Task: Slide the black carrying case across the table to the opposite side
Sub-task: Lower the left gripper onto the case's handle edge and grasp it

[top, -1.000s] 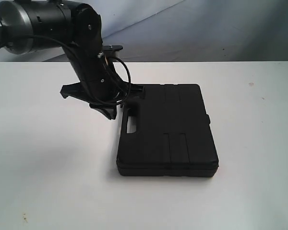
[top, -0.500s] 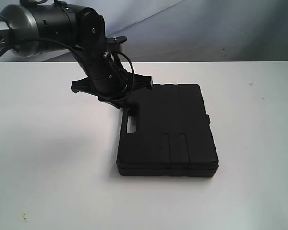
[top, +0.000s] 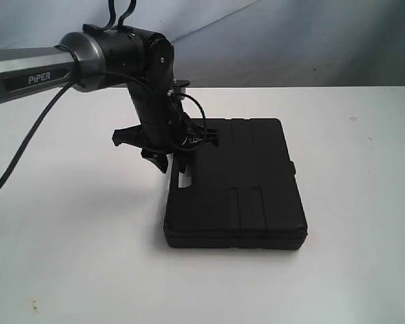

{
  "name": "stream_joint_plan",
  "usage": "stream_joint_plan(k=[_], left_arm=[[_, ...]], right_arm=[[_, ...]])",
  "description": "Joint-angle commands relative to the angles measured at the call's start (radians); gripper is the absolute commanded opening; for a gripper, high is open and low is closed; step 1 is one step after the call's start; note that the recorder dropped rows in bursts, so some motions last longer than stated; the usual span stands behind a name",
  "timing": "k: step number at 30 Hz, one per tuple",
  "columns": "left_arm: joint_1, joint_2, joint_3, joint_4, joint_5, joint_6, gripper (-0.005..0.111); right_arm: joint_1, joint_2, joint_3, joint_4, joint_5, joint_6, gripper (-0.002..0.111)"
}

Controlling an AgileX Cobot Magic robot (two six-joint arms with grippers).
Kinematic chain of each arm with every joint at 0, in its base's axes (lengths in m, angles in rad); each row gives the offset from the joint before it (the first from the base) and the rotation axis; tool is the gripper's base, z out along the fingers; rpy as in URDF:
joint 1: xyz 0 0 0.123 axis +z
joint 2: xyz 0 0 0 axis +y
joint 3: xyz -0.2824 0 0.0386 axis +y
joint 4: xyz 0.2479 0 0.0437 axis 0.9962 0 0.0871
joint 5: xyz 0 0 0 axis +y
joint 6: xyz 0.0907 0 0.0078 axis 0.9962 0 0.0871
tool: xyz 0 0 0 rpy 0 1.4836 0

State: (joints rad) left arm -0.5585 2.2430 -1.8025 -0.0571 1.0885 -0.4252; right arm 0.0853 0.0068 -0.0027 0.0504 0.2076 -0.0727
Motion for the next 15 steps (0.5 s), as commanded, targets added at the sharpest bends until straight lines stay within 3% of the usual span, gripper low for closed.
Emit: stream_joint_plan(k=[1, 15], left_arm=[[0.001, 0.026, -0.045, 0.043, 0.025, -0.029, 0.034], [0.001, 0.054, -0.053, 0.044, -0.053, -0.065, 0.034]], right_arm=[[-0.006, -0.007, 0.003, 0.003, 0.004, -0.001, 0.000], [-0.006, -0.007, 0.003, 0.003, 0.004, -0.001, 0.000]])
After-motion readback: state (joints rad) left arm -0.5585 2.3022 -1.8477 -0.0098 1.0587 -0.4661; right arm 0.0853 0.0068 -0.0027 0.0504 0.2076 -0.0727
